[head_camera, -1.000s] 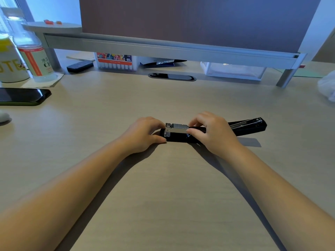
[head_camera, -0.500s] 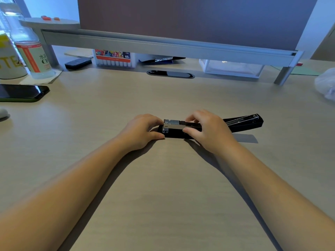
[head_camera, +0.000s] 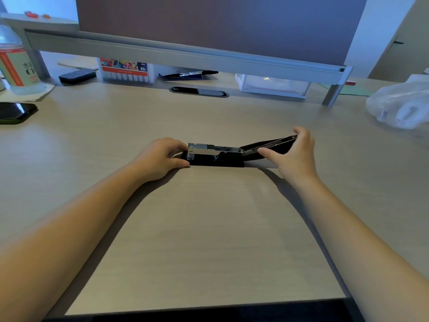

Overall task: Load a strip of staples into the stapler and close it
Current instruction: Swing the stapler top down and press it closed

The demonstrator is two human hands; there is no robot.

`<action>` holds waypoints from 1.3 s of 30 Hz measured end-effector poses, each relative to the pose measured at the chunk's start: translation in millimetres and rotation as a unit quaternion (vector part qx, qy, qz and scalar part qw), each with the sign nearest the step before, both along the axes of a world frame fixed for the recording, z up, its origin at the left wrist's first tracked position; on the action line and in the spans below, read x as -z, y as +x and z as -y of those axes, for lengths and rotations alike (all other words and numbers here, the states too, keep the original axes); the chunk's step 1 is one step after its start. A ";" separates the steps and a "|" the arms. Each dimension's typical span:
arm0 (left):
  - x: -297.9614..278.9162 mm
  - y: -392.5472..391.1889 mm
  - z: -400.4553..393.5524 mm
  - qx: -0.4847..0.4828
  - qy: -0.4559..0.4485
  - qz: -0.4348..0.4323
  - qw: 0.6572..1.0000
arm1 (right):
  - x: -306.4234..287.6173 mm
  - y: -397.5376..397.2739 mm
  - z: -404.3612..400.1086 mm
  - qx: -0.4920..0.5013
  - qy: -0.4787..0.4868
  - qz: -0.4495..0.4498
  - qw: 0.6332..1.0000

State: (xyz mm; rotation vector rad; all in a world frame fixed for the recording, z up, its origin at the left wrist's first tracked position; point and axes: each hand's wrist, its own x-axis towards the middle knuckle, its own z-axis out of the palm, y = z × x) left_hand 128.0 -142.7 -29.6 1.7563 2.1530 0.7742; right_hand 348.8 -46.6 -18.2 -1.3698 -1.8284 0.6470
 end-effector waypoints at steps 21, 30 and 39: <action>2.5 -3.0 -3.3 -0.003 0.002 0.003 1.000 | -4.4 -67.4 9.6 -0.261 0.081 0.000 0.962; 5.7 -6.2 -6.8 0.001 0.002 0.001 1.000 | -2.0 -71.2 11.7 -0.288 0.092 0.106 0.947; -9.2 -0.8 -8.8 -0.011 0.006 0.328 0.945 | 5.2 -48.0 6.6 -0.238 -0.043 0.070 0.968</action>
